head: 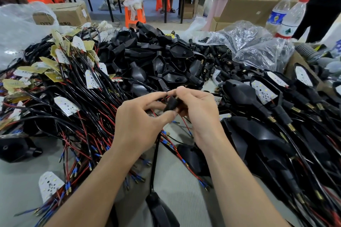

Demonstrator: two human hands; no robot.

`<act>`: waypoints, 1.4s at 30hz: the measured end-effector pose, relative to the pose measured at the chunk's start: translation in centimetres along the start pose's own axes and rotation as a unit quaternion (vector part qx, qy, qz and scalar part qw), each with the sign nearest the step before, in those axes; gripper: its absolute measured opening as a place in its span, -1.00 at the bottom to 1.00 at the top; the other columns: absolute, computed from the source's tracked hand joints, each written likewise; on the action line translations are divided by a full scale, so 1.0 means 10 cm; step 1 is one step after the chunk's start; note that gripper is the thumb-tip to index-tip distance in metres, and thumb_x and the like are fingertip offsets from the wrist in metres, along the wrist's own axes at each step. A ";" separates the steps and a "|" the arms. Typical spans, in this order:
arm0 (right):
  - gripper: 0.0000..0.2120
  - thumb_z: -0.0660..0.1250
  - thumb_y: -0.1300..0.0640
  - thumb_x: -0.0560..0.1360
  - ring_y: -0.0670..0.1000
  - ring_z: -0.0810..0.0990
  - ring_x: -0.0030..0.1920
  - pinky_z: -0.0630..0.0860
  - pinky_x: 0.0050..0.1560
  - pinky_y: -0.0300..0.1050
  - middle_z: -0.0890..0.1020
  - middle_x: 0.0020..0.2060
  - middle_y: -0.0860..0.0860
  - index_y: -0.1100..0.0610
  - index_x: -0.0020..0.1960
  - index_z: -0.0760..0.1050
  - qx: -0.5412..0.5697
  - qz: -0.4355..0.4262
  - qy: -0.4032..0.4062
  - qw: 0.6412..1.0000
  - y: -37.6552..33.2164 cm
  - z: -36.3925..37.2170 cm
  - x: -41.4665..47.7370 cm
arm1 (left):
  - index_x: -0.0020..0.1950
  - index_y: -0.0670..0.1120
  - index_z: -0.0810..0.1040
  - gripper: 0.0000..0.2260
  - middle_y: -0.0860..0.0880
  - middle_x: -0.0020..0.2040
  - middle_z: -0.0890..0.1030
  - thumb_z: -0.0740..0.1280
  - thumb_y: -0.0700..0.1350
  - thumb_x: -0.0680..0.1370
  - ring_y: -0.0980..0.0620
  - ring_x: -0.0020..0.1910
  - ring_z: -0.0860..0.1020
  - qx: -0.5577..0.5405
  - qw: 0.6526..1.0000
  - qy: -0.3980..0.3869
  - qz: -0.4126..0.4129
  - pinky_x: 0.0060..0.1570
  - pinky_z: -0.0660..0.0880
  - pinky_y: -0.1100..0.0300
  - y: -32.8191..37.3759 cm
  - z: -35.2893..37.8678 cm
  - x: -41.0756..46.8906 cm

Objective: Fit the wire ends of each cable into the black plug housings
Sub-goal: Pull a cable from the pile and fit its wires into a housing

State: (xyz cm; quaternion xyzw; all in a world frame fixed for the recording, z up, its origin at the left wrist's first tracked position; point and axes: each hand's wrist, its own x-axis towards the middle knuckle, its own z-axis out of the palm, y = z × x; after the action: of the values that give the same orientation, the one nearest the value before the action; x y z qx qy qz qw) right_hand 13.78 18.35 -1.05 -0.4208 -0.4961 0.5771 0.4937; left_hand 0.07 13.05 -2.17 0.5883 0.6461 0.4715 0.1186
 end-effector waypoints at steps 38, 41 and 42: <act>-0.61 0.35 0.34 0.48 -0.06 0.61 -0.37 0.67 -0.06 0.15 0.73 -0.30 -0.06 -0.04 0.17 0.67 -0.185 -0.075 0.037 0.979 0.10 0.08 -0.01 | 0.06 -0.14 0.58 -0.83 -0.05 -0.20 0.75 0.29 -0.38 0.64 0.09 -0.34 0.66 -0.355 0.919 -0.028 -0.168 -0.26 0.59 0.30 -0.12 0.06 0.15; -0.67 0.32 0.32 0.45 -0.09 0.60 -0.37 0.65 -0.08 0.09 0.73 -0.30 -0.07 -0.08 -0.14 0.71 -0.203 -0.073 0.058 0.975 0.10 0.08 -0.03 | 0.05 -0.14 0.58 -0.84 -0.04 -0.24 0.73 0.31 -0.37 0.63 0.07 -0.34 0.68 -0.354 0.919 -0.021 -0.175 -0.26 0.61 0.27 -0.12 0.07 0.15; -0.69 0.32 0.28 0.43 -0.07 0.60 -0.36 0.64 -0.10 0.08 0.72 -0.31 -0.07 -0.10 -0.18 0.70 -0.205 -0.073 0.066 0.974 0.09 0.08 -0.03 | 0.05 -0.14 0.58 -0.85 -0.04 -0.24 0.73 0.31 -0.37 0.63 0.06 -0.34 0.68 -0.353 0.919 -0.020 -0.176 -0.26 0.61 0.27 -0.12 0.07 0.15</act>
State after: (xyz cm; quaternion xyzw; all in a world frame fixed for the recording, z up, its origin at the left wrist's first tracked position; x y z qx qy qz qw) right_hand 12.96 17.90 -1.84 -0.5129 -0.5999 0.3965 0.4689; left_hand -0.62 14.83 -2.89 0.3942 0.5284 0.6289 0.4122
